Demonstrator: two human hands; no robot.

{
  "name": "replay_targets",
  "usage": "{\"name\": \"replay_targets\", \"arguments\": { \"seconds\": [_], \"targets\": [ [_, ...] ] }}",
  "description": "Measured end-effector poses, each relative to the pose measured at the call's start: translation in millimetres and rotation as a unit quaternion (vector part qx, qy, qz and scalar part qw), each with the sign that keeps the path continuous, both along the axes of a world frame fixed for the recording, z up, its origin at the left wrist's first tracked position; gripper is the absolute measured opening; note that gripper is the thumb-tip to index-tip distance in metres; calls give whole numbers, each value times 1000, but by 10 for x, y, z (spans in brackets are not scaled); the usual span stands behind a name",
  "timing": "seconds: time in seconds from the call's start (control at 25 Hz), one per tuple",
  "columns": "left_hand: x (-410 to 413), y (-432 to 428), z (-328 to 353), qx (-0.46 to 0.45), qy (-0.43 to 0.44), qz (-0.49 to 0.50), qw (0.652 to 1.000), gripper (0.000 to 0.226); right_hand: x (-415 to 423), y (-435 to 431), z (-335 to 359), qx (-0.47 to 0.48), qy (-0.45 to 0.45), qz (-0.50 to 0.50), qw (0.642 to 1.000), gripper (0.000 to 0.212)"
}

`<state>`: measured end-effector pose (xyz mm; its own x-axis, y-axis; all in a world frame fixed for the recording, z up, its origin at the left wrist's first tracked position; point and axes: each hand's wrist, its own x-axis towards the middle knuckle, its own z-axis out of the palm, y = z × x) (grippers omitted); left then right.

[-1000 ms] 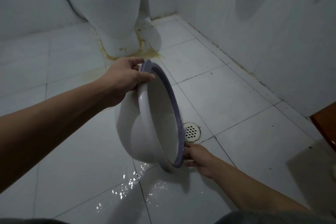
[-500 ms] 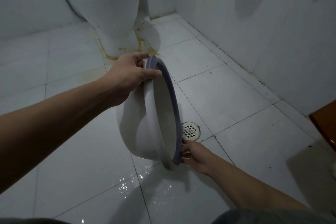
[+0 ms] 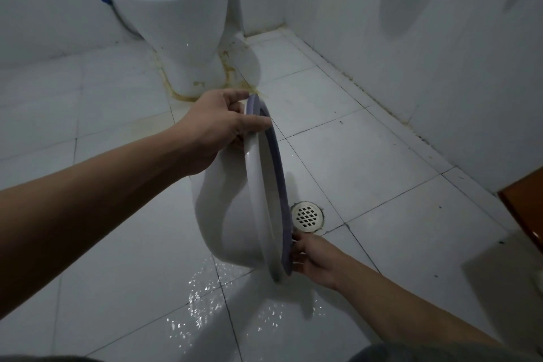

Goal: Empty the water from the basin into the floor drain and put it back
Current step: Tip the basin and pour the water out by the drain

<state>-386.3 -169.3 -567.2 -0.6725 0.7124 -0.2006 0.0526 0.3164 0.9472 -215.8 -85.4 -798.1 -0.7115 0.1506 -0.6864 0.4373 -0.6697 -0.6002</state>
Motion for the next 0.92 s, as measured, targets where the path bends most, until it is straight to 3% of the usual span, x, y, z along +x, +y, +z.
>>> {"name": "replay_targets", "arguments": {
  "seconds": [0.32, 0.52, 0.92],
  "targets": [
    [-36, -10, -48, -1, -23, 10, 1000, 78, 29, 51, 41, -22, -6, -28, 999, 55],
    [-178, -86, -115, -12, -28, 48, 998, 75, 40, 113, 68, -40, -36, -80, 995, 41],
    [-582, -606, -302, -30, -73, 103, 992, 53, 96, 479, 291, 30, -72, -155, 985, 25]
  ]
}}
